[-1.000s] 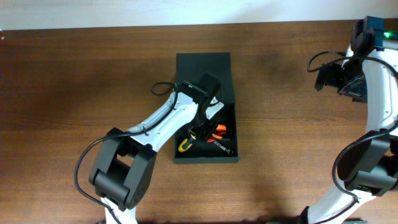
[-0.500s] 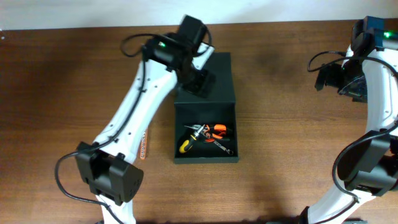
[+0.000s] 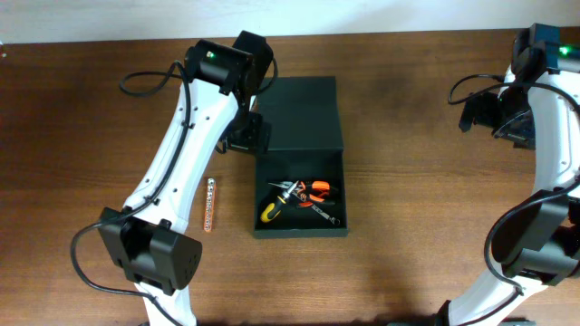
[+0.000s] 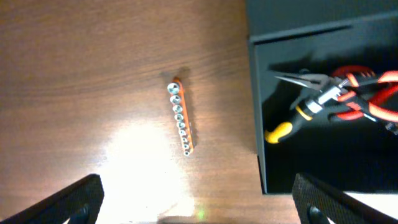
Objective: Pack container
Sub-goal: 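Open the left gripper, raise it and move over the orange socket rail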
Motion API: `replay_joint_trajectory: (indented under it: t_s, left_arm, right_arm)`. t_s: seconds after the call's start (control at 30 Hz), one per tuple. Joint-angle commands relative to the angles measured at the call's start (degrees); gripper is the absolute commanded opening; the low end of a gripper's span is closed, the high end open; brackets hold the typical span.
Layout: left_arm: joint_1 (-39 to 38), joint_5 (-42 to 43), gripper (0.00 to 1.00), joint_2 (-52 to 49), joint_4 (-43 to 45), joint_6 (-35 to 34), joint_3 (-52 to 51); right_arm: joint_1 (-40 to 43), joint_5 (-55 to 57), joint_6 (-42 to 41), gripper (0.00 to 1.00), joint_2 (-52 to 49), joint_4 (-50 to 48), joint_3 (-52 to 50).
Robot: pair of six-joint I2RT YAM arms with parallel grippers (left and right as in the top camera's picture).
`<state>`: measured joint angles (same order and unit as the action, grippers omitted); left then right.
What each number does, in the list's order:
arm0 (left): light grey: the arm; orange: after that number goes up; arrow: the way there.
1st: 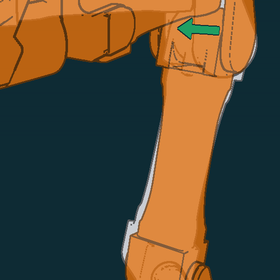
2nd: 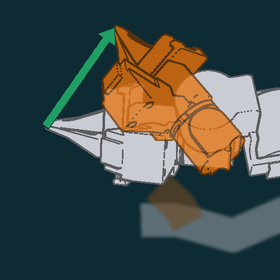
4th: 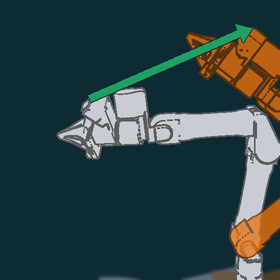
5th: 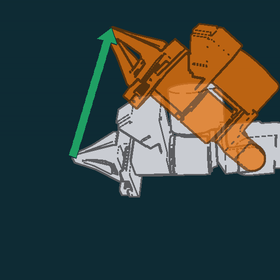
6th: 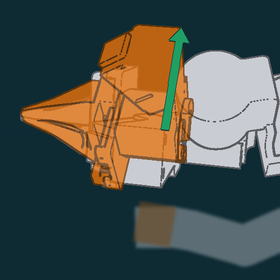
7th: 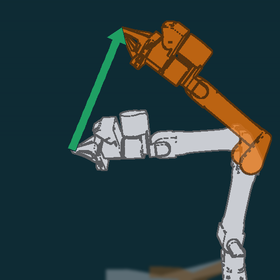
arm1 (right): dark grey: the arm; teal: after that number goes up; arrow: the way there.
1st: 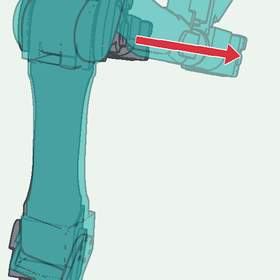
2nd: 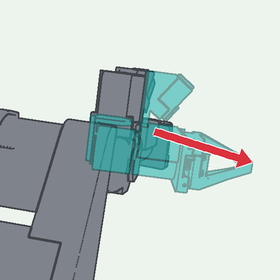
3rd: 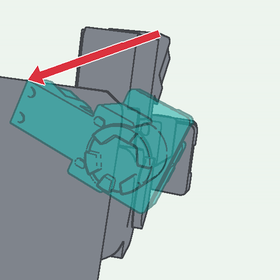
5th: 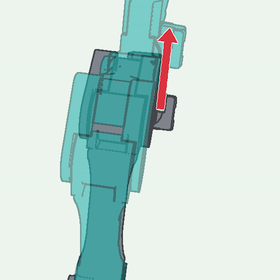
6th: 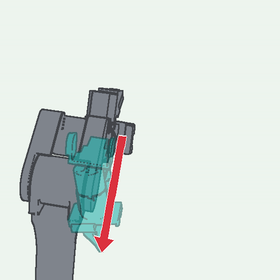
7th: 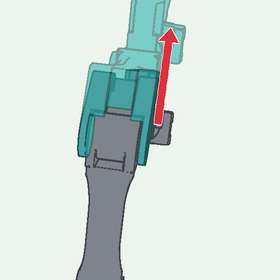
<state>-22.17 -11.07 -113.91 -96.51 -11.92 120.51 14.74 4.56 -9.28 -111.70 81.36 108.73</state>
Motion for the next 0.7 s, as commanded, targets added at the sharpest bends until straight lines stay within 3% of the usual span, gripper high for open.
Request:
replay_joint_trajectory:
  t_s: [0.0,0.17,0.43,0.67]
  left_arm:
    - [1.7,-1.3,0.99,0.2,-0.2,-3.3,0.3]
    - [4.4,0.7,0.99,1.3,-0.2,-3.2,-2.7]
    - [9.1,0.8,0.99,12.1,0.9,-3.0,-17.9]
    - [9.2,4.8,0.99,26.9,20.0,0.4,-36.5]
  right_arm:
    - [-0.1,-0.3,-0.7,0.99,0.6,0.0,-0.1]
    - [-0.1,-0.3,-0.7,0.99,0.6,0.0,-0.1]
    - [-0.1,-0.3,-0.7,0.99,0.6,0.0,-0.1]
    - [-0.1,-0.3,-0.7,0.99,0.6,0.0,-0.1]
